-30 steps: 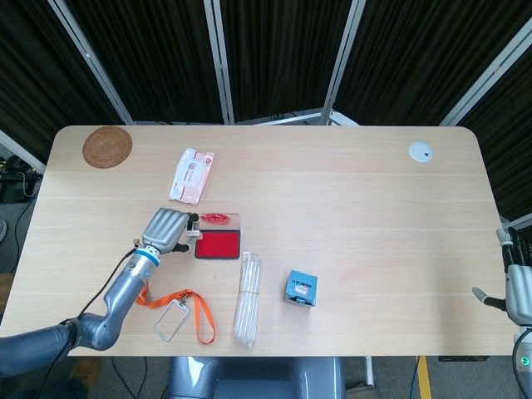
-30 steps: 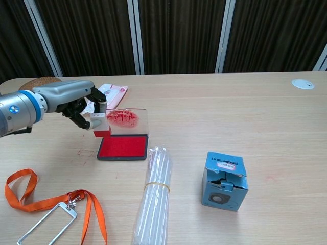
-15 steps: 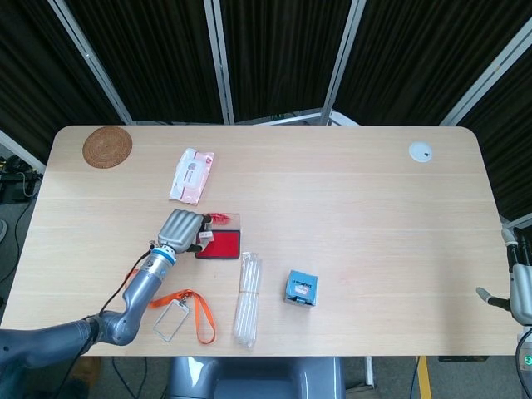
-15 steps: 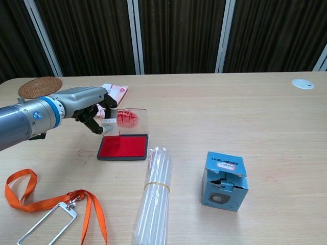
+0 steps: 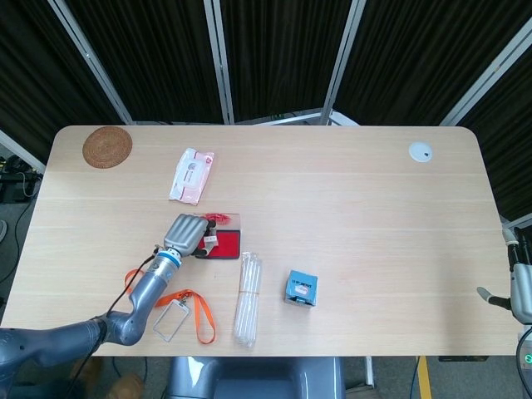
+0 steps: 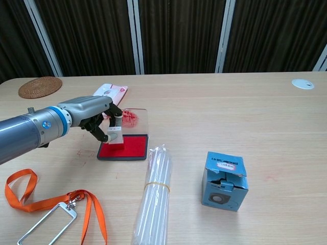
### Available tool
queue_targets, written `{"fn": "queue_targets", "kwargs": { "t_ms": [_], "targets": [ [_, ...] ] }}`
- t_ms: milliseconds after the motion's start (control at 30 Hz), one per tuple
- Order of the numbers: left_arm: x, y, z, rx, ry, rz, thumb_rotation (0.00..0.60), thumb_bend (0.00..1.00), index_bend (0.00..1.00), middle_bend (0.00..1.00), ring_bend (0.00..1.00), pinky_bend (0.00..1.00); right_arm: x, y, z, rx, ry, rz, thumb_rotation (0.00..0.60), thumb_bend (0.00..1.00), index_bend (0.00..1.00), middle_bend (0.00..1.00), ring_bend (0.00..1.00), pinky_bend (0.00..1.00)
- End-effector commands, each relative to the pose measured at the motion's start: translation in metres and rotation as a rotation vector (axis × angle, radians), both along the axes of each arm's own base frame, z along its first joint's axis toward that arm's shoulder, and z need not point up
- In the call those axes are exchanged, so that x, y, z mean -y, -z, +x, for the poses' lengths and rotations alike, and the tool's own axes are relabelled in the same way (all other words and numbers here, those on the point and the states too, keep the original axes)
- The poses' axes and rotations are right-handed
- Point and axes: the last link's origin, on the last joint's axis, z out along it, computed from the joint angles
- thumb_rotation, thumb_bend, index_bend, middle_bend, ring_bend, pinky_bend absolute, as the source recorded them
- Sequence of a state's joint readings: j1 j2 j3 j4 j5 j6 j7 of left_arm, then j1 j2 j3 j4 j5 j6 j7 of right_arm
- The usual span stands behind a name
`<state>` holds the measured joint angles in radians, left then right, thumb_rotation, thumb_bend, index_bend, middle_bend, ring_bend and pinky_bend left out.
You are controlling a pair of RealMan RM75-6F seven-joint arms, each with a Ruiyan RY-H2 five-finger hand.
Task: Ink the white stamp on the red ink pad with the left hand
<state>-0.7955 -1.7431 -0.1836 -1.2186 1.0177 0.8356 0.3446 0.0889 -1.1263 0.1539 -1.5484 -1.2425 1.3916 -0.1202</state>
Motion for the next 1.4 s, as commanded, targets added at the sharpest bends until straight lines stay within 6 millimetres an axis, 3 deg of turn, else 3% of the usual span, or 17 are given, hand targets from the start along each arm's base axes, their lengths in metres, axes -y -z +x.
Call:
{"fn": "queue_targets", "kwargs": {
  "t_ms": [33, 433, 733, 1100, 1400],
  "targets": [
    [0.000, 0.004, -0.001, -0.005, -0.003, -0.005, 0.600, 0.44, 0.60, 0.53, 0.80, 0.78, 0.000, 0.000, 0.000, 0.001, 0.002, 0.000, 0.600, 0.00, 0.00, 0.00, 0.00, 0.00],
    [0.001, 0.012, -0.008, -0.010, -0.018, -0.018, 0.600, 0.44, 0.61, 0.54, 0.80, 0.78, 0.000, 0.000, -0.001, 0.002, 0.005, -0.001, 0.600, 0.00, 0.00, 0.00, 0.00, 0.00],
    [0.001, 0.008, -0.005, 0.010, -0.013, -0.002, 0.600, 0.44, 0.61, 0.54, 0.80, 0.78, 0.000, -0.001, -0.001, 0.003, 0.004, 0.000, 0.600, 0.00, 0.00, 0.00, 0.00, 0.00],
    [-0.004, -0.038, -0.003, 0.089, -0.008, 0.059, 0.600, 0.44, 0.61, 0.54, 0.80, 0.78, -0.002, 0.000, 0.001, 0.006, -0.003, 0.005, 0.600, 0.00, 0.00, 0.00, 0.00, 0.00],
    [0.002, -0.074, -0.047, 0.052, -0.068, 0.083, 0.600, 0.44, 0.60, 0.53, 0.80, 0.78, -0.003, 0.004, 0.004, 0.006, -0.015, 0.016, 0.600, 0.00, 0.00, 0.00, 0.00, 0.00]
  ]
}}
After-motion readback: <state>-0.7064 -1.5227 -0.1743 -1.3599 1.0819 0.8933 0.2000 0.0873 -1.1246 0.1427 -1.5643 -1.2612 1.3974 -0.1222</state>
